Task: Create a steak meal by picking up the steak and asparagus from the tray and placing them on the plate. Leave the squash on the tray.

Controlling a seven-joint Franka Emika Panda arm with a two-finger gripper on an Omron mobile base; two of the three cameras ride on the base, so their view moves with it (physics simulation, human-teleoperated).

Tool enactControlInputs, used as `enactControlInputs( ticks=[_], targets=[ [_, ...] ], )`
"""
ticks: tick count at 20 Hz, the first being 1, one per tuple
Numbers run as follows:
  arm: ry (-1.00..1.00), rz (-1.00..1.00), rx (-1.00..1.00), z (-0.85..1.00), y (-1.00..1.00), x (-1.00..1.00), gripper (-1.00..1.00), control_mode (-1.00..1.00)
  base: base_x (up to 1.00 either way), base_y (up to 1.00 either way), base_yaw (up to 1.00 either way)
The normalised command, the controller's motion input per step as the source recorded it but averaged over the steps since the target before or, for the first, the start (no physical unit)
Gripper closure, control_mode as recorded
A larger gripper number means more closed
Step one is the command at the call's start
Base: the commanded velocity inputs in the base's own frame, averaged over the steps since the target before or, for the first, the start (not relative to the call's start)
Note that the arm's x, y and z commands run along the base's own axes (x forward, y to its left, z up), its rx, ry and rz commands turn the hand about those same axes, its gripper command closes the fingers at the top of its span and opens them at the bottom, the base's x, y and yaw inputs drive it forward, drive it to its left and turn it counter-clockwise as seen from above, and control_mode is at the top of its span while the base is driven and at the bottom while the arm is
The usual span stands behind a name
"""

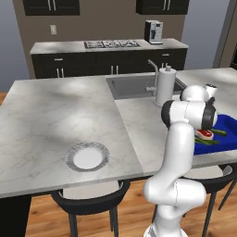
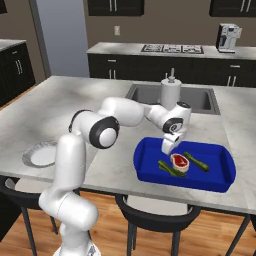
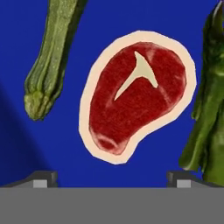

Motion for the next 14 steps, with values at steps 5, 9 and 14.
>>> enactControlInputs(
  ticks=[5, 9, 14],
  targets=[
    [0.0, -0.33, -0.01, -0.13, -0.06, 0.0, -1.0, -1.0, 0.0, 0.0, 0.0],
    [0.0, -0.3, 0.0, -0.28, -0.13, 0.0, -1.0, -1.0, 0.0, 0.0, 0.0],
    [0.02, -0.29, 0.0, -0.22, -0.26, 0.0, -1.0, -1.0, 0.0, 0.0, 0.0]
  ],
)
